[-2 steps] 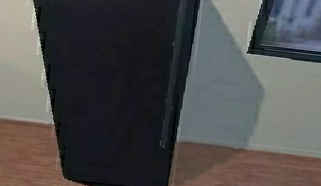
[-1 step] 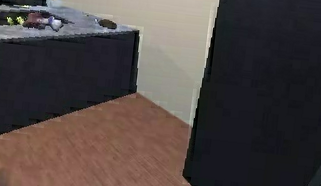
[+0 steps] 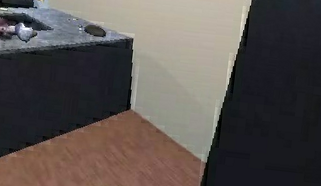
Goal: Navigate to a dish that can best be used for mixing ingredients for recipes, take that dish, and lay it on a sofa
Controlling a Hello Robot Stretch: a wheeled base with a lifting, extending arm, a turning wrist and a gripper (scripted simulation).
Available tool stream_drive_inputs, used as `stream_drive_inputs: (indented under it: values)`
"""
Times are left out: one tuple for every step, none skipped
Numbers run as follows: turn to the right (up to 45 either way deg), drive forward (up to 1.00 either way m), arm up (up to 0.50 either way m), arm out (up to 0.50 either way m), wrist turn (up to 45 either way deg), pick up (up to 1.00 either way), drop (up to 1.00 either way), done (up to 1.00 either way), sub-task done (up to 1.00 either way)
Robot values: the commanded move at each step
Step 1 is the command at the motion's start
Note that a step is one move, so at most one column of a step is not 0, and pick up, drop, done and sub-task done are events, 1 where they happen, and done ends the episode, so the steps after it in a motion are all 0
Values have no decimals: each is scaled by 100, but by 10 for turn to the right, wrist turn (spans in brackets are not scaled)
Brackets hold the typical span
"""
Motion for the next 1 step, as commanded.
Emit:
stream_drive_inputs:
  values:
    - [-450, 0, 0, 0, 0, 0, 0, 0, 0]
